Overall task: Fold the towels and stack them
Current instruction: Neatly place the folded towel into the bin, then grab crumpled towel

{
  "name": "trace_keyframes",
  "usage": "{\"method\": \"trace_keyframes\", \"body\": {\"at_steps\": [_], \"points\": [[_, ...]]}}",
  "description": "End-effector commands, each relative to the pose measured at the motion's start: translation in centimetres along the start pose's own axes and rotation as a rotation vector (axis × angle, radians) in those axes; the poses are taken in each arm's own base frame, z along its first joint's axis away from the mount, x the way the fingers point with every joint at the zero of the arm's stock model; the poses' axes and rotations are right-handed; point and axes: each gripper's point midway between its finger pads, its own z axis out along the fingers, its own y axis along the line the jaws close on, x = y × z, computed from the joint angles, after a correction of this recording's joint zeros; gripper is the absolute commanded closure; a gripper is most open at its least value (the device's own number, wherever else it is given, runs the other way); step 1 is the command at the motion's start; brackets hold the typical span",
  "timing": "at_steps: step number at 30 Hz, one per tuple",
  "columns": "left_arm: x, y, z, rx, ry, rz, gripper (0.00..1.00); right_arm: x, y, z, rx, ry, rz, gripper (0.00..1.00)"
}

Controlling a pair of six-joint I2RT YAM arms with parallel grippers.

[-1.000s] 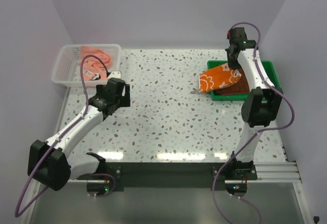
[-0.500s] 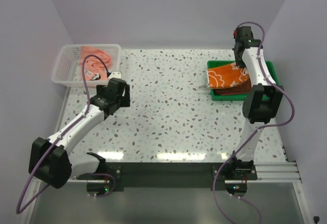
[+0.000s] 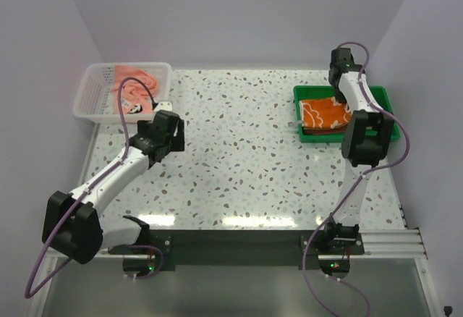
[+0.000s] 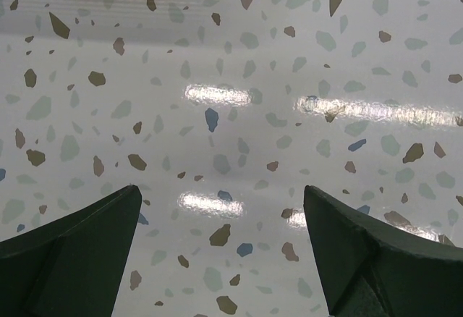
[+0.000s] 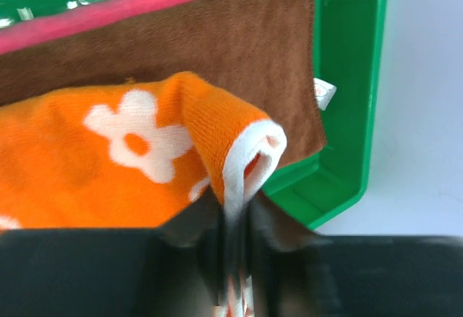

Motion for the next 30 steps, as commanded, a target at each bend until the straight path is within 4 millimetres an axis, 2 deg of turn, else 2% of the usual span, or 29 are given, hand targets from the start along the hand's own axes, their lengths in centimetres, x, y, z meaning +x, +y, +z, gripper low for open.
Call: {"method": "trace_keyframes", "body": {"at_steps": [1, 2, 3, 5, 6, 7, 8, 9, 10, 11, 12, 13, 14, 15, 16, 17, 18, 19, 20, 21, 22, 23, 24, 25, 26, 27, 28, 30], "points": [[-0.7, 0.5, 0.4, -0.021, -0.03, -0.007, 0.0, -1.2, -1.9, 0.8, 0.127, -0.039, 0.069, 0.76], [-0.7, 0.6, 0.4, -0.026, -0.033, -0.008, 0.0, -1.3, -2.3, 0.9, 0.151, -0.041, 0.083, 0.71], [-0.7, 0.7, 0.4, -0.029, -0.034, -0.011, 0.0, -1.2, -3.3, 0.8, 0.22, -0.037, 0.121, 0.6], [-0.7, 0.1, 0.4, 0.004, -0.031, -0.017, 0.0, -1.6, -5.3, 0.0, 0.287, -0.038, 0.187, 0.47], [-0.8, -0.1, 0.3, 0.02, -0.031, -0.018, 0.0, -1.5, -6.6, -0.7, 0.36, -0.034, 0.248, 0.35], [-0.9, -0.4, 0.3, 0.034, -0.033, -0.021, 0.0, -1.6, -7.6, -1.7, 0.389, -0.032, 0.277, 0.29], [-1.2, -0.8, 0.3, 0.047, -0.033, -0.024, 0.0, -1.7, -8.2, -2.4, 0.411, -0.034, 0.293, 0.24], [-1.5, -0.9, 0.3, 0.051, -0.036, -0.03, 0.0, -1.7, -8.4, -3.1, 0.407, -0.042, 0.344, 0.14], [-1.6, -1.0, 0.3, 0.053, -0.028, -0.029, 0.0, -1.8, -8.3, -4.4, 0.358, -0.042, 0.363, 0.09], [-2.6, -1.1, 0.3, 0.057, -0.031, -0.044, 0.0, -1.7, -8.0, -5.2, 0.32, -0.047, 0.392, 0.05], [-3.0, -1.2, 0.3, 0.059, -0.025, -0.05, 0.0, -1.7, -7.1, -6.0, 0.267, -0.057, 0.439, 0.01], [-3.2, -1.1, 0.3, 0.06, -0.006, -0.061, 0.0, -1.7, -5.4, -7.8, 0.154, -0.08, 0.455, 0.01], [-4.7, -1.1, 0.4, 0.066, -0.01, -0.093, 0.0, -1.6, -4.0, -8.7, 0.082, -0.091, 0.474, 0.01], [-5.4, -1.1, 0.6, 0.069, -0.009, -0.119, 0.0, -0.9, -1.5, -8.5, -0.002, -0.087, 0.479, 0.01], [-7.1, -1.1, 0.4, 0.077, -0.034, -0.149, 0.0, -1.7, 0.8, -11.9, -0.119, -0.157, 0.48, 0.01], [-7.7, -0.6, 1.4, 0.067, -0.019, -0.175, 0.0, -1.6, 2.6, -13.0, -0.173, -0.178, 0.469, 0.01], [-8.4, -0.2, 1.9, 0.059, -0.014, -0.207, 0.0, -0.9, 6.0, -14.0, -0.232, -0.2, 0.418, 0.01], [-10.5, 0.1, 1.9, 0.057, -0.042, -0.237, 0.0, -0.6, 7.4, -15.0, -0.268, -0.216, 0.397, 0.01], [-10.8, 1.3, 3.5, 0.021, -0.012, -0.262, 0.0, -0.5, 8.9, -16.9, -0.346, -0.244, 0.38, 0.01], [-11.3, 2.0, 4.0, 0.003, -0.001, -0.281, 0.0, 0.6, 11.6, -17.8, -0.401, -0.245, 0.331, 0.01], [-13.8, 2.6, 4.1, -0.004, -0.043, -0.314, 0.0, 1.3, 13.1, -18.6, -0.45, -0.249, 0.304, 0.01], [-14.1, 4.3, 5.8, -0.046, -0.034, -0.349, 0.0, 1.6, 14.0, -20.3, -0.511, -0.278, 0.289, 0.01], [-15.3, 5.2, 6.5, -0.053, -0.06, -0.387, 0.0, 2.9, 16.6, -21.1, -0.568, -0.287, 0.241, 0.01], [-16.4, 6.7, 8.0, -0.068, -0.066, -0.433, 0.0, 3.3, 17.5, -22.0, -0.613, -0.302, 0.224, 0.01], [-16.9, 7.2, 8.7, -0.073, -0.071, -0.458, 0.0, 3.8, 18.4, -23.4, -0.684, -0.321, 0.205, 0.01], [-17.5, 8.4, 9.7, -0.089, -0.082, -0.503, 0.0, 4.6, 19.8, -24.1, -0.73, -0.331, 0.181, 0.01], [-17.8, 9.8, 11.6, -0.109, -0.075, -0.539, 0.0, 5.1, 20.5, -24.6, -0.769, -0.336, 0.162, 0.01], [-18.0, 10.9, 13.5, -0.124, -0.063, -0.583, 0.0, 6.3, 21.6, -25.5, -0.838, -0.337, 0.133, 0.01]]}}
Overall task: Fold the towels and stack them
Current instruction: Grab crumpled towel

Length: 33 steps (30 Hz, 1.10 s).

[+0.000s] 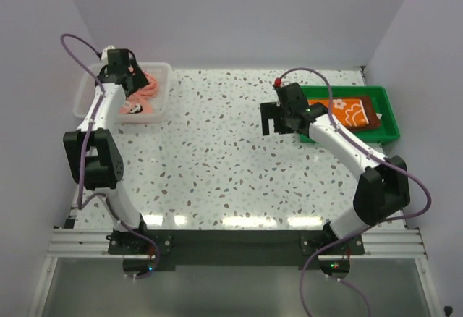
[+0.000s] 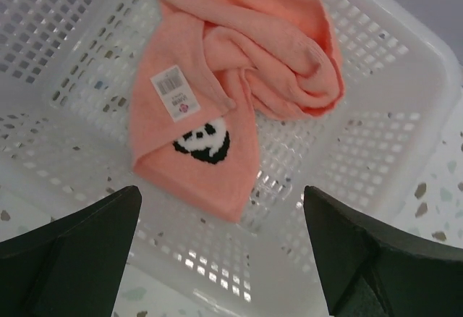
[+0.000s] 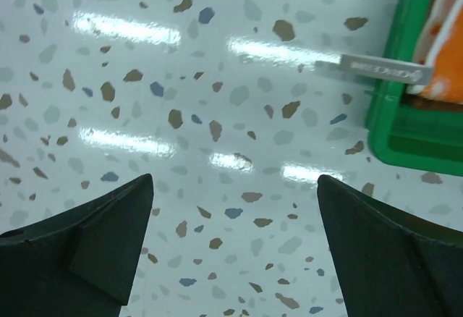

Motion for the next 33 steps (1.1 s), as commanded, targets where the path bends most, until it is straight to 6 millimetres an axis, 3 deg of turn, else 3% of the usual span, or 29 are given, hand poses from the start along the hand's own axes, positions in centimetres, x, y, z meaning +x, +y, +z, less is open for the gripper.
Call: {"method": "trace_keyframes", "body": {"at_steps": [1, 6, 9, 16, 19, 20, 22, 23, 26, 30, 32, 33], "points": [[-2.3, 1.1, 4.4, -0.019, -0.008, -0.134, 0.0, -1.3, 3.8, -1.6, -0.212, -0.09, 0.015, 0.01], [-2.2, 3.0, 8.9, -0.079, -0.02, -0.159, 0.04, 0.8, 5.7, -1.8, -0.309, -0.062, -0.027, 0.01], [-0.7, 4.0, 11.3, -0.123, 0.001, -0.129, 0.05, 1.6, 6.3, -1.9, -0.351, -0.025, -0.04, 0.01], [5.3, 5.1, 15.6, -0.188, 0.161, -0.063, 0.11, 2.9, 6.8, -2.0, -0.387, 0.019, -0.045, 0.01], [7.2, 5.3, 16.3, -0.191, 0.217, -0.043, 0.29, 3.3, 7.1, -2.0, -0.402, 0.032, -0.038, 0.01], [7.8, 5.3, 16.4, -0.188, 0.235, -0.039, 0.46, 3.3, 7.1, -2.0, -0.404, 0.031, -0.035, 0.01], [8.3, 5.3, 16.6, -0.185, 0.251, -0.035, 0.64, 3.4, 7.0, -2.2, -0.402, 0.031, -0.031, 0.01], [8.3, 5.2, 16.6, -0.177, 0.253, -0.035, 0.82, 3.5, 6.9, -2.2, -0.399, 0.035, -0.034, 0.01], [6.9, 4.3, 16.1, -0.133, 0.229, -0.028, 1.0, 3.5, 6.5, -2.6, -0.381, 0.026, -0.041, 0.01], [1.8, 2.0, 12.9, -0.045, 0.139, -0.056, 1.0, 3.2, 5.9, -3.4, -0.359, -0.002, -0.053, 0.01], [-1.8, 0.6, 9.8, 0.021, 0.068, -0.068, 1.0, 2.9, 5.3, -3.6, -0.334, -0.015, -0.064, 0.01], [-4.3, -0.6, 7.2, 0.062, 0.01, -0.073, 1.0, 2.9, 5.2, -3.7, -0.328, -0.017, -0.068, 0.01]]}}
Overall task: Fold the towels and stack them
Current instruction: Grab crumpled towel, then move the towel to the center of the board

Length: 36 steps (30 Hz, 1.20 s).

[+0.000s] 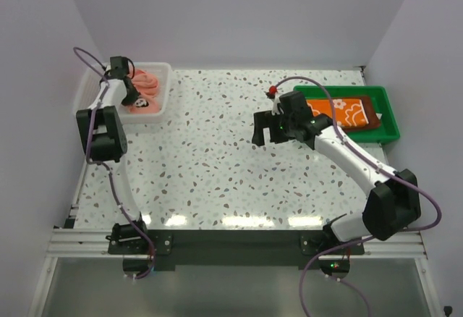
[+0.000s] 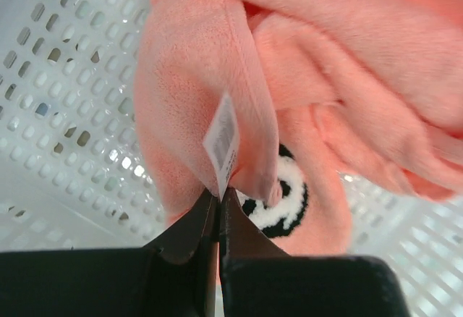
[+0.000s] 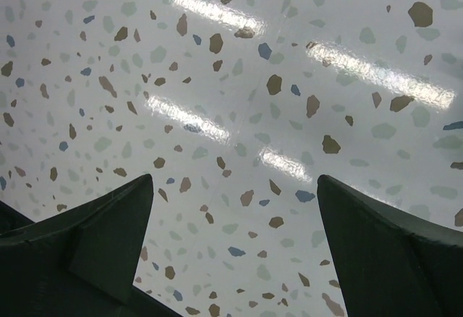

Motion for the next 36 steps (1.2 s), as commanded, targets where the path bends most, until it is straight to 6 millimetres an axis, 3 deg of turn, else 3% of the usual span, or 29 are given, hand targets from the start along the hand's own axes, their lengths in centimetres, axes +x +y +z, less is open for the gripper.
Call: {"method": "trace_keyframes", "body": {"at_steps": [1, 4, 6, 8, 9, 10, 11, 12, 14, 15, 17, 18, 20, 21, 22, 23, 25, 26, 27, 28, 29, 30, 31, 32, 35, 36], "points": [[-8.5, -4.4, -10.9, 0.205, -0.218, -0.025, 1.0, -1.0, -0.4, -1.8, 0.034, -0.056, -0.043, 0.01], [-11.1, -6.5, -17.8, 0.321, -0.311, -0.037, 1.0, -1.9, -0.3, -3.0, 0.047, -0.084, -0.058, 0.01], [-11.8, -8.1, -21.6, 0.394, -0.347, -0.044, 1.0, -2.7, -0.3, -3.9, 0.053, -0.112, -0.064, 0.01], [-12.4, -9.2, -26.5, 0.484, -0.388, -0.05, 1.0, -3.6, -0.4, -5.1, 0.072, -0.155, -0.071, 0.01], [-12.4, -10.6, -30.1, 0.556, -0.417, -0.038, 1.0, -4.0, -0.4, -5.5, 0.079, -0.171, -0.073, 0.01], [-12.4, -11.0, -31.8, 0.586, -0.432, -0.037, 1.0, -4.2, -0.5, -5.9, 0.085, -0.182, -0.079, 0.01], [-11.7, -12.1, -33.8, 0.633, -0.438, -0.025, 1.0, -4.6, -0.5, -6.8, 0.091, -0.207, -0.082, 0.01], [-11.0, -13.3, -37.1, 0.699, -0.459, -0.01, 1.0, -4.8, -0.6, -7.2, 0.103, -0.223, -0.083, 0.01], [-10.1, -14.6, -40.6, 0.805, -0.46, -0.004, 1.0, -5.3, -0.6, -8.5, 0.109, -0.258, -0.094, 0.01], [-8.9, -15.5, -43.8, 0.9, -0.458, 0.022, 1.0, -5.5, -0.7, -9.0, 0.121, -0.274, -0.093, 0.01], [-7.7, -16.3, -46.6, 0.986, -0.445, 0.028, 1.0, -5.6, -1.0, -9.7, 0.14, -0.292, -0.099, 0.01], [-6.2, -16.9, -49.6, 1.08, -0.434, 0.062, 1.0, -5.8, -1.1, -10.6, 0.15, -0.318, -0.097, 0.01], [-3.7, -17.6, -51.3, 1.157, -0.397, 0.08, 1.0, -5.7, -1.3, -11.1, 0.157, -0.333, -0.104, 0.01], [-1.5, -17.7, -54.4, 1.252, -0.384, 0.119, 1.0, -5.7, -1.2, -11.7, 0.154, -0.35, -0.107, 0.01], [-0.3, -17.8, -55.3, 1.289, -0.373, 0.124, 1.0, -5.4, -1.7, -11.9, 0.174, -0.353, -0.105, 0.01], [3.1, -17.6, -55.8, 1.324, -0.32, 0.158, 1.0, -5.3, -1.9, -12.2, 0.183, -0.358, -0.103, 0.01], [6.8, -17.2, -56.4, 1.379, -0.265, 0.191, 1.0, -5.0, -2.4, -13.0, 0.208, -0.377, -0.103, 0.01], [10.2, -17.4, -54.3, 1.375, -0.195, 0.21, 0.98, -4.7, -2.7, -12.9, 0.218, -0.375, -0.106, 0.01], [13.2, -16.2, -57.0, 1.459, -0.172, 0.242, 0.95, -4.5, -2.8, -13.1, 0.224, -0.379, -0.111, 0.01], [15.3, -15.7, -57.1, 1.485, -0.143, 0.261, 0.82, -4.2, -3.2, -13.3, 0.239, -0.383, -0.112, 0.01], [19.1, -15.4, -54.7, 1.467, -0.06, 0.28, 0.73, -4.1, -3.2, -13.4, 0.238, -0.388, -0.112, 0.01], [21.8, -13.8, -56.5, 1.541, -0.019, 0.312, 0.65, -3.9, -3.3, -13.4, 0.238, -0.388, -0.115, 0.01], [23.8, -13.2, -56.4, 1.569, 0.014, 0.332, 0.55, -3.6, -3.3, -13.2, 0.238, -0.38, -0.12, 0.01], [27.6, -11.7, -55.3, 1.563, 0.088, 0.391, 0.51, -3.4, -3.3, -13.1, 0.232, -0.375, -0.124, 0.01], [32.8, -9.4, -51.1, 1.441, 0.182, 0.473, 0.39, -2.6, -2.8, -11.8, 0.192, -0.328, -0.146, 0.02], [32.5, -9.0, -49.6, 1.377, 0.157, 0.446, 0.36, -2.3, -2.6, -11.3, 0.175, -0.307, -0.152, 0.02]]}}
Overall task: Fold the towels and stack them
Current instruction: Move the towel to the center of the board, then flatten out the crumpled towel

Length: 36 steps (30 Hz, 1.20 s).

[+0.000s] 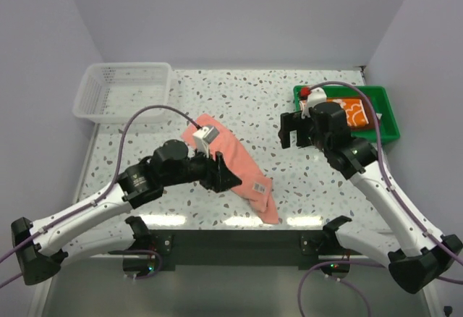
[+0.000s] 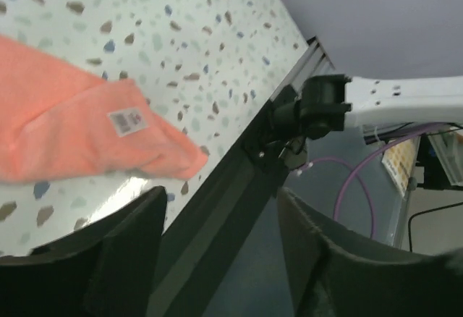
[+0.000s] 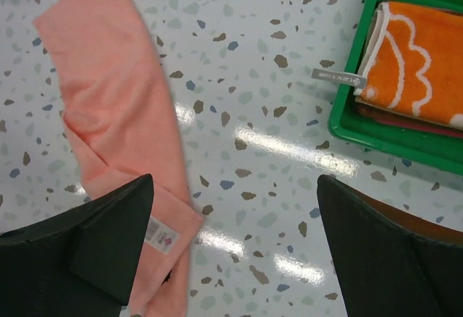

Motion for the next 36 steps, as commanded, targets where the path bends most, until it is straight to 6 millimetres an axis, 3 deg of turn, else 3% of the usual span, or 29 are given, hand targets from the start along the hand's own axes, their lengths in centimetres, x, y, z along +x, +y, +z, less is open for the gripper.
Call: {"method": "trace_keyframes", "body": {"at_steps": [1, 4, 5, 9, 10, 11, 13, 14, 16, 18, 19, 20, 26, 31, 36], "points": [[1.3, 3.0, -0.4, -0.129, -0.047, -0.054, 0.29, 1.1, 0.9, 1.1, -0.054, 0.048, -0.041, 0.02], [1.1, 8.4, -1.2, -0.418, -0.093, -0.075, 0.25, 2.4, 2.2, 3.0, -0.113, 0.13, -0.049, 0.07], [-0.4, 9.9, -1.7, -0.496, -0.133, -0.088, 0.26, 2.9, 2.3, 3.7, -0.111, 0.156, -0.052, 0.1], [-2.7, 17.9, -1.9, -0.718, -0.149, -0.183, 0.3, 6.0, 3.7, 7.0, -0.172, 0.308, -0.059, 0.23], [-3.4, 19.3, -1.9, -0.746, -0.163, -0.195, 0.3, 6.6, 4.2, 7.4, -0.198, 0.332, -0.056, 0.25], [-3.7, 21.9, -1.9, -0.811, -0.157, -0.224, 0.29, 7.0, 4.6, 7.8, -0.213, 0.345, -0.057, 0.28], [-4.6, 24.6, -1.5, -0.859, -0.171, -0.239, 0.28, 8.6, 5.6, 8.7, -0.246, 0.398, -0.059, 0.31], [-4.6, 27.1, -1.4, -0.914, -0.155, -0.268, 0.28, 9.1, 6.0, 8.8, -0.26, 0.418, -0.068, 0.33], [-6.0, 29.4, -1.3, -0.956, -0.172, -0.28, 0.29, 10.5, 7.4, 8.9, -0.29, 0.457, -0.104, 0.34], [-5.4, 32.8, -1.1, -1.032, -0.134, -0.311, 0.3, 11.4, 8.2, 8.6, -0.307, 0.487, -0.139, 0.35], [-6.5, 33.3, -0.8, -1.036, -0.145, -0.306, 0.3, 12.3, 8.8, 8.3, -0.318, 0.519, -0.16, 0.36], [-5.6, 34.9, -0.4, -1.068, -0.106, -0.326, 0.3, 12.8, 9.1, 8.2, -0.319, 0.534, -0.17, 0.35], [-6.0, 38.6, 0.0, -1.167, -0.092, -0.336, 0.32, 15.7, 9.7, 7.3, -0.305, 0.603, -0.189, 0.36], [-6.6, 40.1, 0.8, -1.194, -0.076, -0.32, 0.35, 17.5, 8.3, 7.4, -0.235, 0.636, -0.183, 0.37], [-4.7, 41.6, 1.4, -1.229, 0.003, -0.327, 0.36, 19.2, 7.4, 6.9, -0.185, 0.689, -0.164, 0.37]]}}
